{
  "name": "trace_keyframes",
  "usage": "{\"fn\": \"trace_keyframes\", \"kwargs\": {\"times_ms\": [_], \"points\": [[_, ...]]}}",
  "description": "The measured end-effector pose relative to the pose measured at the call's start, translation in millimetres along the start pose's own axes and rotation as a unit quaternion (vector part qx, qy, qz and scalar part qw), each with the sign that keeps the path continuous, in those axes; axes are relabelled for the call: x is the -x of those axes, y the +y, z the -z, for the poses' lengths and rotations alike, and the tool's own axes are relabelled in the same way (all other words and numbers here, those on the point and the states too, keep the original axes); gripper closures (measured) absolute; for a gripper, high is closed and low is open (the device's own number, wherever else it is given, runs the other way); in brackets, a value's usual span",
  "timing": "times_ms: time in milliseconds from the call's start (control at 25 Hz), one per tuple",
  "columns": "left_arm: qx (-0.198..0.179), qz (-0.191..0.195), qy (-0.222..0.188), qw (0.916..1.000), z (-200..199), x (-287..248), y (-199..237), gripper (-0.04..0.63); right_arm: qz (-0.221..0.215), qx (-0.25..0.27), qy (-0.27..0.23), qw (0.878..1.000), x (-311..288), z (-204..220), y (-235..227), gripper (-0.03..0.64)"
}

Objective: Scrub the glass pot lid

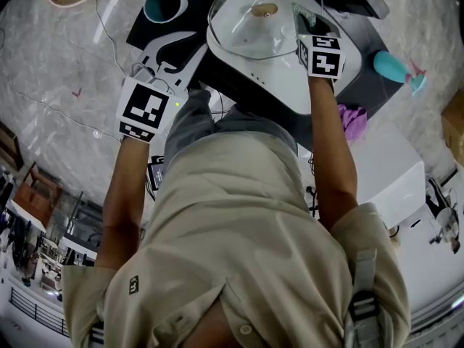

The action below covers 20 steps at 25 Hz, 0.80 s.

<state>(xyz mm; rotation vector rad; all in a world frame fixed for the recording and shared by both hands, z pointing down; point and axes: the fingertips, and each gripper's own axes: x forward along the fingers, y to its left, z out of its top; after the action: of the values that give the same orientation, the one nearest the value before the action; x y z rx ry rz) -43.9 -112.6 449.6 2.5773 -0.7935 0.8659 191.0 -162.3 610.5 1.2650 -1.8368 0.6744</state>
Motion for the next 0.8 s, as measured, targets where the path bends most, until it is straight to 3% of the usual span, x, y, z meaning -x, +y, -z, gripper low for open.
{"fn": "trace_keyframes", "kwargs": {"times_ms": [800], "points": [[-0.018, 0.009, -0.005, 0.9998, -0.5, 18.4, -21.7, 0.529, -0.008, -0.003, -0.022, 1.0, 37.6, -20.8, 27.4, 0.523]]}}
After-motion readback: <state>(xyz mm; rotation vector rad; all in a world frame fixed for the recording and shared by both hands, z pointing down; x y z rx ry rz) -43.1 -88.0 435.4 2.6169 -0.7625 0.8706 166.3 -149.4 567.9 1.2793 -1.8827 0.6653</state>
